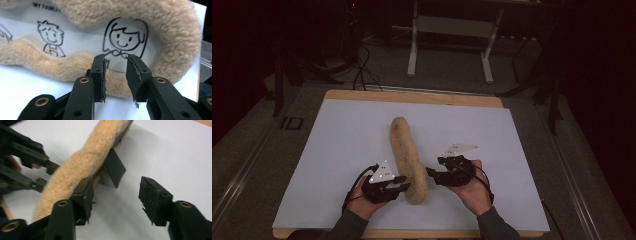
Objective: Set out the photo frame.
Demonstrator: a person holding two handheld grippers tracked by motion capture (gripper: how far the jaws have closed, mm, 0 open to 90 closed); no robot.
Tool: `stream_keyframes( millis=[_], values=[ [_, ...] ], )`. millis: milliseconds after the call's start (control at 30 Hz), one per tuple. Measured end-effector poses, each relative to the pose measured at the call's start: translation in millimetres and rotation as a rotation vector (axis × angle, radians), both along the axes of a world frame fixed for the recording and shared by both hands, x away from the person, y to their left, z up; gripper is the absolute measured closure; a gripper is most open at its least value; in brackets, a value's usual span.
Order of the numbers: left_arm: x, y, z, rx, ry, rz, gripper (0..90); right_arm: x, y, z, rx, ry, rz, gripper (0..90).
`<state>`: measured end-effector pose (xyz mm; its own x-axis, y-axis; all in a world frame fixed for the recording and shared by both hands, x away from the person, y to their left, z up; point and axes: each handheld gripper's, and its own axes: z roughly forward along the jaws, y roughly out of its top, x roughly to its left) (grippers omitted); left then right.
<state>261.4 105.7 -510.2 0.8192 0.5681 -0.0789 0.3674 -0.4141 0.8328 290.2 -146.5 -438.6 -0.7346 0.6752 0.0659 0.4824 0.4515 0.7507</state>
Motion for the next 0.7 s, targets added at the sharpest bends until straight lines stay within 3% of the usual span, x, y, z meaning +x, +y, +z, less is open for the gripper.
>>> stream_keyframes(
  millis=[300,467,700],
  values=[
    [2.7,7.4,1.3,-0.003,0.002,0.033,68.8,-6.9,3.5,7.5,0.076,0.044,0.028,28.7],
    [3.2,10.9,2.8,0.008,-0.010,0.046,68.7,-13.6,15.1,0.8,0.056,0.053,0.043,23.0],
    [5.6,17.1,4.6,-0.027,0.003,0.080,67.2,-18.0,29.0,-14.5,0.013,0.073,0.066,22.3]
  ],
)
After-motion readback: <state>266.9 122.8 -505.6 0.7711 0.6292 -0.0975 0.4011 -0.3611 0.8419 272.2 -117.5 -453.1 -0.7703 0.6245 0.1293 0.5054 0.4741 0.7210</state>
